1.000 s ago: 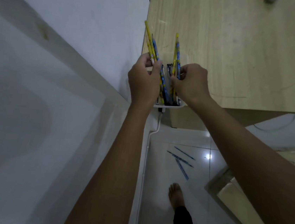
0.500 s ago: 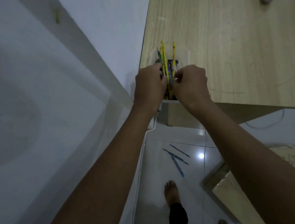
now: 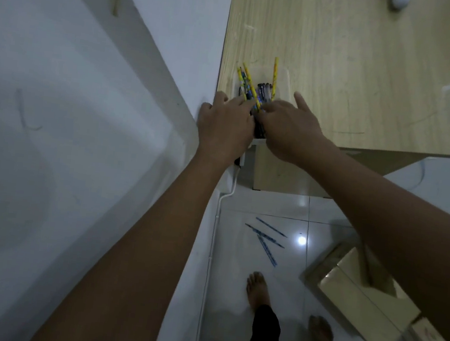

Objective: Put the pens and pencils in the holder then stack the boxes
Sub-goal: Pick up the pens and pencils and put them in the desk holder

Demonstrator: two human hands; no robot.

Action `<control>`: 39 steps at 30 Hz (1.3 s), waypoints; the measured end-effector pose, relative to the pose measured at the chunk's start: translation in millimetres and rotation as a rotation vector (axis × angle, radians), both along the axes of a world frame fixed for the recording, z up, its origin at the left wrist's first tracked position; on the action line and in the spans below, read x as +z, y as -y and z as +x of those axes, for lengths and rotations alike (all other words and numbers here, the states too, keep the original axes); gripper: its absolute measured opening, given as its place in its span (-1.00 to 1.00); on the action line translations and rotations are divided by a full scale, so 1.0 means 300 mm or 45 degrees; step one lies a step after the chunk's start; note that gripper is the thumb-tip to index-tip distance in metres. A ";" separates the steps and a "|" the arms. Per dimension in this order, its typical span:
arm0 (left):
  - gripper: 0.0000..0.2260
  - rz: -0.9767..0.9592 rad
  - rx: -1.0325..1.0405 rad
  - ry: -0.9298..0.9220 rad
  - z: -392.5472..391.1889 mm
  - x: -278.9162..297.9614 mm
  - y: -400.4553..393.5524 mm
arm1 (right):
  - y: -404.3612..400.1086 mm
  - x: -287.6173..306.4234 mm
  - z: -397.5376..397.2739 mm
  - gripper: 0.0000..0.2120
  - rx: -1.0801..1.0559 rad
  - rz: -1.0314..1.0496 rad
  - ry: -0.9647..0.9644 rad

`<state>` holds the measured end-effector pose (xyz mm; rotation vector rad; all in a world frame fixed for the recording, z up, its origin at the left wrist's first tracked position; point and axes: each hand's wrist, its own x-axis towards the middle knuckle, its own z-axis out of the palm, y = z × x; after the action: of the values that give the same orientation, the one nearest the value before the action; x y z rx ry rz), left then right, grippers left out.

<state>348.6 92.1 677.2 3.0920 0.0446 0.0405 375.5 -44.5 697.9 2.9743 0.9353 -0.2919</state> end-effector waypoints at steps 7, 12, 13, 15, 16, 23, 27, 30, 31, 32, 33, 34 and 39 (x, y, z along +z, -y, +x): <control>-0.57 0.042 0.062 0.014 -0.064 -0.042 0.016 | 0.084 -0.001 -0.011 -0.48 0.027 0.190 -0.142; -0.56 -0.023 0.137 0.180 -0.180 -0.030 0.088 | 0.200 -0.010 -0.107 -0.55 -0.055 0.494 -0.079; -0.54 -0.012 0.174 0.195 -0.206 -0.028 0.112 | 0.229 -0.013 -0.133 -0.53 -0.063 0.567 -0.099; -0.51 -0.033 0.295 0.233 -0.272 -0.022 0.174 | 0.294 -0.023 -0.196 -0.49 -0.075 0.714 -0.133; -0.49 -0.064 0.355 0.253 -0.306 -0.020 0.210 | 0.328 -0.031 -0.231 -0.48 -0.091 0.764 -0.131; -0.49 -0.267 0.490 0.249 -0.604 -0.103 0.429 | 0.516 -0.176 -0.500 -0.51 -0.180 0.841 -0.185; -0.54 -0.304 0.486 0.159 -0.733 -0.220 0.481 | 0.592 -0.295 -0.626 -0.53 -0.304 0.739 -0.401; -0.52 -0.361 0.525 0.077 -0.790 -0.302 0.500 | 0.628 -0.384 -0.681 -0.53 -0.346 0.674 -0.499; -0.52 -0.377 0.555 0.053 -0.805 -0.333 0.503 | 0.635 -0.416 -0.695 -0.53 -0.359 0.652 -0.518; -0.51 -0.397 0.594 0.025 -0.823 -0.370 0.504 | 0.638 -0.454 -0.709 -0.53 -0.382 0.624 -0.538; -0.50 -0.417 0.639 -0.005 -0.839 -0.413 0.503 | 0.638 -0.495 -0.720 -0.52 -0.405 0.594 -0.560; -0.49 -0.432 0.685 -0.041 -0.856 -0.452 0.501 | 0.638 -0.535 -0.730 -0.52 -0.423 0.570 -0.579; -0.42 -0.487 0.833 -0.263 -0.902 -0.706 0.478 | 0.614 -0.775 -0.757 -0.48 -0.434 0.480 -0.657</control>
<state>78.0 -51.1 465.4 2.5551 0.9402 -0.2329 148.3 -228.8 465.6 3.4807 0.5293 -1.0365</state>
